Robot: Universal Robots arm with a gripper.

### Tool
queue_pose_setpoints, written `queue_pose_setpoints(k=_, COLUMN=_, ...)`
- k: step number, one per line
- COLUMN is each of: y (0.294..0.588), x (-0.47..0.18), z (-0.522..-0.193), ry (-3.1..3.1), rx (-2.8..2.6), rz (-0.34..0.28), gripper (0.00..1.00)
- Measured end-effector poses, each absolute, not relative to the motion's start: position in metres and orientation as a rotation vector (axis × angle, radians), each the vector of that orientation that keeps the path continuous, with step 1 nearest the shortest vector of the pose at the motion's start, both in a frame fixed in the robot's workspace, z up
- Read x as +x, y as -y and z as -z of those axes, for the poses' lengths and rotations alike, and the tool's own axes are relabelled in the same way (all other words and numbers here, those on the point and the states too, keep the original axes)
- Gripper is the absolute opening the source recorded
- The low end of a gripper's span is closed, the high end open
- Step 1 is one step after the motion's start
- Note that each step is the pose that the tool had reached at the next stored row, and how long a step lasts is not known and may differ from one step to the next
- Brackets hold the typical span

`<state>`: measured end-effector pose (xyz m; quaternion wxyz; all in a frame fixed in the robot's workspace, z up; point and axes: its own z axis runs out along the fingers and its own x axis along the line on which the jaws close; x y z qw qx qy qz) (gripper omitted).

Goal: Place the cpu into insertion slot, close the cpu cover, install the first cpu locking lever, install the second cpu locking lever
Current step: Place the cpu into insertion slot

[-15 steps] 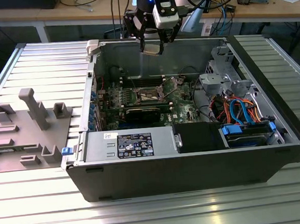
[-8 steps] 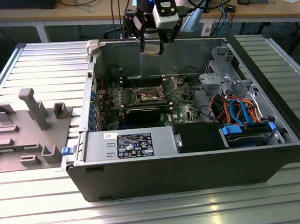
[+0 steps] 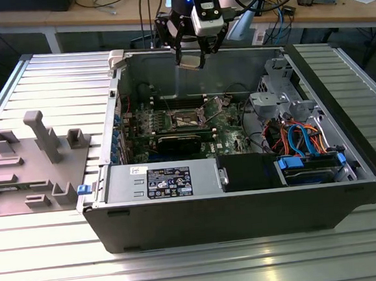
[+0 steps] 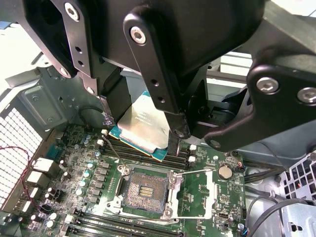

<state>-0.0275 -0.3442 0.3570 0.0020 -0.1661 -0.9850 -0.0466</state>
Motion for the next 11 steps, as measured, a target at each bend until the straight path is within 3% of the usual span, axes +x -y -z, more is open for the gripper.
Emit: queue_pose_setpoints(k=11, y=0.3442, x=-0.0275, z=-0.3569, ry=3.089, rx=-0.533, rz=0.146, gripper=0.54)
